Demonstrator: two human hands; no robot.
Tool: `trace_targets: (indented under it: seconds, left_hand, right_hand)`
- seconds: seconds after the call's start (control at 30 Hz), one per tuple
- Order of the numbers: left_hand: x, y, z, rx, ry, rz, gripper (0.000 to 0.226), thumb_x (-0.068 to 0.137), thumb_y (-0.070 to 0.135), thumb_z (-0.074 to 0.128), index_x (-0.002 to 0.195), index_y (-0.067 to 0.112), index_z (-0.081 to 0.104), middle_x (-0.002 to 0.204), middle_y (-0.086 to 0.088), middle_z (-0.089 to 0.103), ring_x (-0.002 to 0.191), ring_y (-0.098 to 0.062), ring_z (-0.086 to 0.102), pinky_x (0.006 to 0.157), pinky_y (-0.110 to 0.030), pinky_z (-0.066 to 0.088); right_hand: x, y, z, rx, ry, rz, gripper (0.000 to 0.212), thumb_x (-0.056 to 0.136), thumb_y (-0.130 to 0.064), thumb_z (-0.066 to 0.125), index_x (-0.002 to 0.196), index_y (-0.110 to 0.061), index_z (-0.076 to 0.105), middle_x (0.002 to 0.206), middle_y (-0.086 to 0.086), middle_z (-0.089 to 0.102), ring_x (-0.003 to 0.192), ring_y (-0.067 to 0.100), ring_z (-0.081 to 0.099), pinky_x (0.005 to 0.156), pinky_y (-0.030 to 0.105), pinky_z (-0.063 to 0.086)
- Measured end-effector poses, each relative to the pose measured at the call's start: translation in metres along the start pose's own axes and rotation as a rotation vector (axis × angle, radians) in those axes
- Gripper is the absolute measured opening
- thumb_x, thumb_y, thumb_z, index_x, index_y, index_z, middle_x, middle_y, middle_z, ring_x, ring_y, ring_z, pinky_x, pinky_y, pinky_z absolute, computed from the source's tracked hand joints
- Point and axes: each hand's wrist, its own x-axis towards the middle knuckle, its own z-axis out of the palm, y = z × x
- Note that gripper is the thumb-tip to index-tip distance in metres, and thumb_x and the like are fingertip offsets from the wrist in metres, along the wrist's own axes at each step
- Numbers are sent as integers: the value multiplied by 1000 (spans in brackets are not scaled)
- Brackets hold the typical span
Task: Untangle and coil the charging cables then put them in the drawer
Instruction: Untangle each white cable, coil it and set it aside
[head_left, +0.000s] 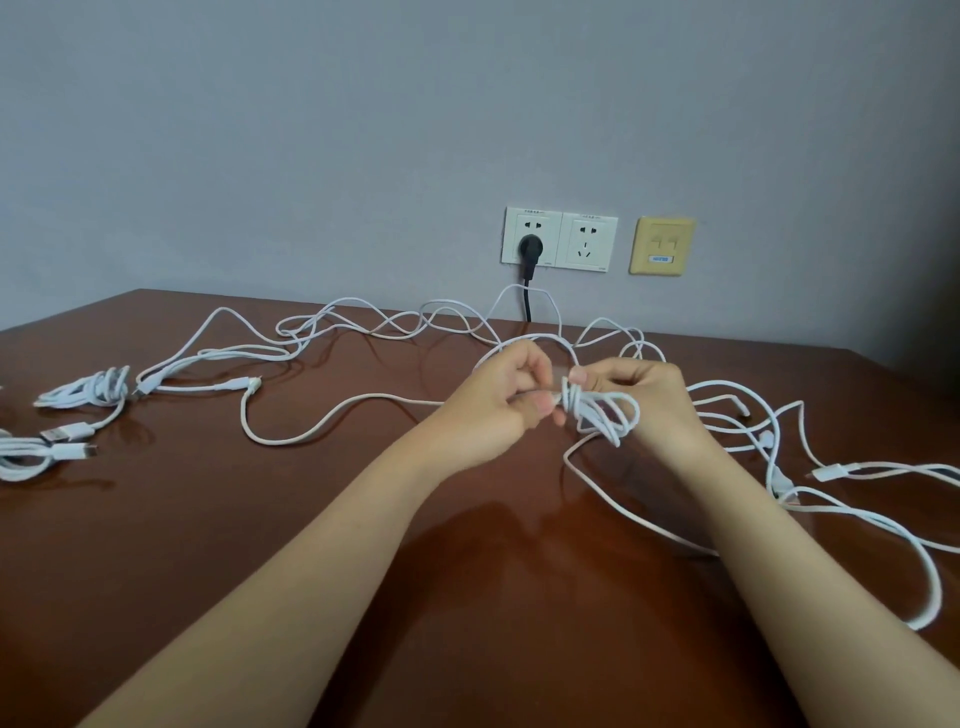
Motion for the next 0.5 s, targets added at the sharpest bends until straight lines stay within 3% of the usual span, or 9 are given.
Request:
trace_targets:
  seconds: [0.1,0.2,0.33,0.43,0.5]
  left_hand:
    - [1,1,0,-105,93,9,32,93,-11,37,79,18,32,60,6,60,47,-3,37,49,-12,32]
    - [4,3,0,-206,243,1,31,94,-7,38,79,19,32,54,10,62,48,-4,39,48,-11,32]
    - [6,4,-1,-235,405,-73,31,97,-2,38,77,20,29,66,4,58,43,5,44,49,-8,34]
    - [9,2,-2,-220,512,-123,31,96,0,40,76,21,29,69,4,57,49,1,46,55,-16,34]
    - [10,0,-5,-239,565,-151,31,96,0,40,76,22,29,69,3,56,48,-1,45,57,-18,33]
  right_hand:
    - [0,2,6,-63,31,-24,30,80,12,61,69,-15,66,41,-10,57,40,-2,49,46,9,39]
    - [4,7,9,-102,88,-36,22,86,-5,62,65,1,62,37,-9,49,31,1,33,38,11,27]
    - [1,10,16,-378,107,-169,30,89,-23,61,60,-15,60,46,-8,54,46,3,43,55,21,35]
    - [-2,9,23,-685,109,-291,13,91,-24,57,81,-21,66,64,-3,60,65,18,54,67,32,42]
    - [-4,9,27,-804,88,-348,14,90,-22,54,95,-19,68,78,0,66,74,23,58,71,33,46]
